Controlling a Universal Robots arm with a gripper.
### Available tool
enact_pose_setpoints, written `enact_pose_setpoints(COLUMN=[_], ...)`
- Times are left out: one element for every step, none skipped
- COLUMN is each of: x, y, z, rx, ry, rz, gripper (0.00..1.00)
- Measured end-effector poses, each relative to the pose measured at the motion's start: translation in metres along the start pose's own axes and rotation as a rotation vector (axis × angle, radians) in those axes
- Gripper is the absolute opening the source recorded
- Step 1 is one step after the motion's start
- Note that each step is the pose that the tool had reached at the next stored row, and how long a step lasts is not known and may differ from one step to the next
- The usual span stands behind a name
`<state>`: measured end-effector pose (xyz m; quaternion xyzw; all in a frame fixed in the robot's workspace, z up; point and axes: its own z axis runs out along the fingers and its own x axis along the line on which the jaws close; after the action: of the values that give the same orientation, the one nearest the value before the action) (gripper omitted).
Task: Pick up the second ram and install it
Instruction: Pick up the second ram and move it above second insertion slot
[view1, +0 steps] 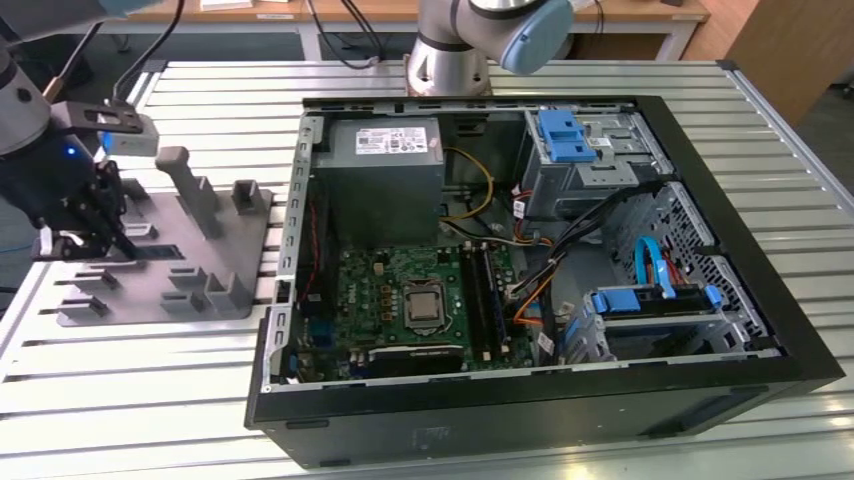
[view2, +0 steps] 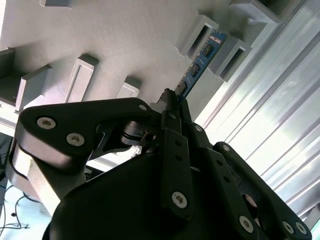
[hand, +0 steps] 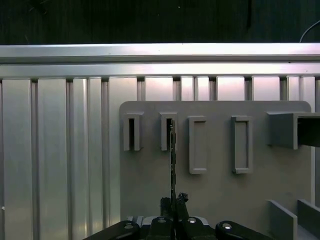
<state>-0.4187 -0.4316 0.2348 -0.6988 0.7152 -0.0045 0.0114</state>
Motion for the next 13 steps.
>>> enact_pose_setpoints(x=[0.0000,0.0000,-0.0001,-0.0001,-0.0001,-0.0001,-0.0001,-0.0001,-0.0001,-0.0002,-0.0002,-0.0002,-0.0002], y=[0.0000,-0.0001,-0.0001,-0.0001,-0.0002,-0.0002,-0.0003,-0.0003,-0.0003,-0.0004,-0.0004,-0.0004,-0.0005], z=[-0.0015,-0.0031,-0.0047,-0.0064,-0.0082,-0.0102,-0.0120,-0.0136,-0.0151,-0.0166,-0.0181,-0.0197,-0.0212], rx=[0.0001,0.0001,0.0001,0.0001,0.0001,0.0000,0.0001,0.0000,0.0001,0.0001,0.0001,0.0001,0.0000], ry=[-0.0001,0.0000,-0.0001,-0.0001,-0.0001,0.0000,-0.0001,0.0000,-0.0001,-0.0001,-0.0001,-0.0001,0.0000], rz=[0.000,0.000,0.000,0.000,0.000,0.000,0.000,0.000,0.000,0.000,0.000,0.000,0.000], gripper=[0.14,0.14,0.14,0.14,0.14,0.14,0.14,0.14,0.14,0.14,0.14,0.14,0.14])
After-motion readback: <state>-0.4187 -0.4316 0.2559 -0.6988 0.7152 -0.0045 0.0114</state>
